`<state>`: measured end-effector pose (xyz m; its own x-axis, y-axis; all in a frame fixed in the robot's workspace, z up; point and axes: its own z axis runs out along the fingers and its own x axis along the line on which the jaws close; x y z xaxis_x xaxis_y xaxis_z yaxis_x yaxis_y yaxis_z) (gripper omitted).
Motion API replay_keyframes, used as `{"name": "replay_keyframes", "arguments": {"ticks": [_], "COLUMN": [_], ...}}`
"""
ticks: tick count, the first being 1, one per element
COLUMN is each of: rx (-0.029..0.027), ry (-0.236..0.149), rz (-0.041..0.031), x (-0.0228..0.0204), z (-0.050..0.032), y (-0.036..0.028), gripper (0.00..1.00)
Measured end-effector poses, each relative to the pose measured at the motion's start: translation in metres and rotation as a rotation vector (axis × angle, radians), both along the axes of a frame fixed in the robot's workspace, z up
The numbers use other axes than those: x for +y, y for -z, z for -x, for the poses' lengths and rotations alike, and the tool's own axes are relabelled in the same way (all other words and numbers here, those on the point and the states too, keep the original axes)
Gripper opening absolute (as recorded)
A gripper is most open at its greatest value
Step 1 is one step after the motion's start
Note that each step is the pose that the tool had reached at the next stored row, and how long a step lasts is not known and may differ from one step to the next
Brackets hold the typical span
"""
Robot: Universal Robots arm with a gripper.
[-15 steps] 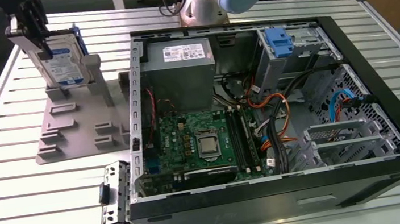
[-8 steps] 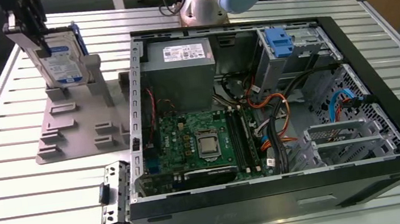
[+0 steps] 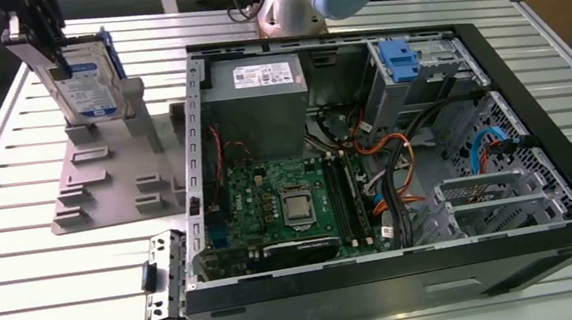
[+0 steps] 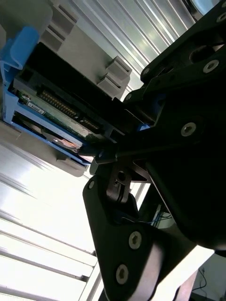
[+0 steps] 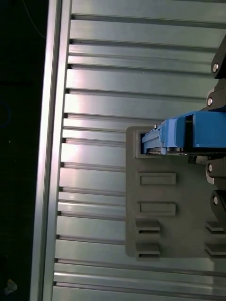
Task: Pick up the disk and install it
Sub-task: 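Pick up the disk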
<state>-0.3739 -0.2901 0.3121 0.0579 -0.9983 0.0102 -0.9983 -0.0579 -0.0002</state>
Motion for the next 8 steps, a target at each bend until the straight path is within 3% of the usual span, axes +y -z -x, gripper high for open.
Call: {"name": "replay_keyframes", "arguments": {"ticks": [8], "rx": [-0.0001], "ry": [0.0], "rz": [0.0], "x": [0.0], "z": [0.0], "y": [-0.0064], "gripper": [0.36]}}
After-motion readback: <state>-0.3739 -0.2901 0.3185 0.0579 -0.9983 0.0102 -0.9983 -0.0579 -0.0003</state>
